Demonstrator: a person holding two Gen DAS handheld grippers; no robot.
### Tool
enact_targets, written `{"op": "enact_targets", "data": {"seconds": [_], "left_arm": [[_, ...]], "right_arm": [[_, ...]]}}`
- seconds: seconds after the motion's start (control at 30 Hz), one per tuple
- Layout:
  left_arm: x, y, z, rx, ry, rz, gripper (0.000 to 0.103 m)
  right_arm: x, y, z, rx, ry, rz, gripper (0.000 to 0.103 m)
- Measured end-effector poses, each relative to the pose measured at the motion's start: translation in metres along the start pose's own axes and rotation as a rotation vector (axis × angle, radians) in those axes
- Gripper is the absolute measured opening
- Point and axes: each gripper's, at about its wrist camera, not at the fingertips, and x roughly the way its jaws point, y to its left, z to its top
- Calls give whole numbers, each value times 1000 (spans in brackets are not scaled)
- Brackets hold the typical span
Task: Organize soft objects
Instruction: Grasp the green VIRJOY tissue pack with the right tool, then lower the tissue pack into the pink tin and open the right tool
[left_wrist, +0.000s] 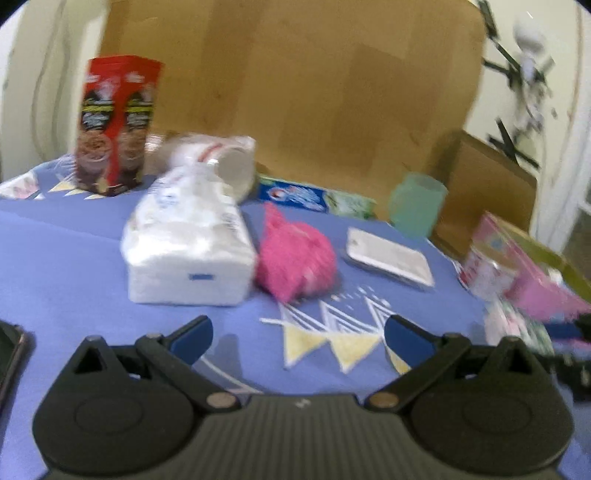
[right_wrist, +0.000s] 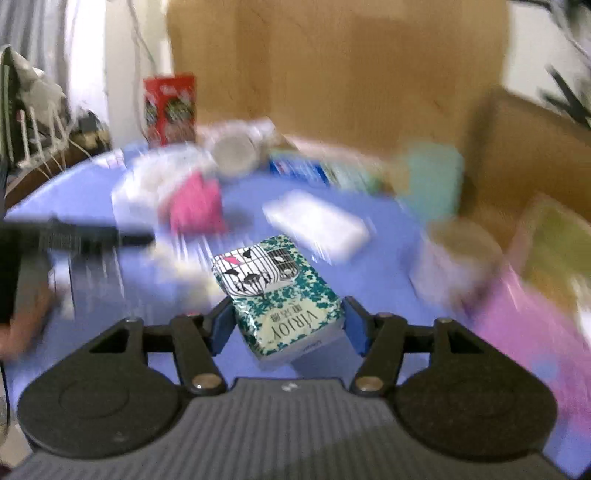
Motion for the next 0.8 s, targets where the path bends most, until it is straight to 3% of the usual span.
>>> {"op": "enact_targets", "data": {"seconds": [0.07, 0.17, 0.23, 0.33, 0.4, 0.47, 0.5, 0.53, 0.57, 0.6, 0.63, 0.8], "left_arm": [[-4, -18, -2, 31, 11, -30, 103], [-8, -59, -8, 71, 57, -156, 103], [-9, -92, -11, 159, 71, -168, 103], [-6, -131, -14, 262, 91, -168, 103], [1, -145, -13, 267, 130, -196, 103], [12, -155, -14, 246, 187, -237, 100], [20, -159, -15, 239, 226, -256, 95], [28, -163, -14, 235, 263, -267, 79], [32, -166, -15, 223, 300, -287, 70], [32, -172, -15, 208, 314, -317, 68], [31, -179, -12, 217, 319, -335, 68], [18, -239, 9, 394, 183, -339, 73]], "right_arm": [[-10, -3, -26, 7, 9, -55, 66], [-21, -11, -47, 41, 8, -79, 72], [-27, -11, -56, 33, -18, -110, 82], [-35, -10, -62, 2, -48, -113, 82], [-35, -14, -66, 0, -51, -96, 81], [-35, -17, -70, 6, -50, -74, 76], [-34, -18, -69, 10, -54, -59, 63], [-34, -19, -69, 16, -62, -54, 50], [-35, -19, -69, 19, -69, -49, 39], [-36, -21, -69, 24, -73, -49, 29], [-38, -23, -69, 32, -87, -49, 26], [-59, -47, -64, 101, -206, -137, 26]]}}
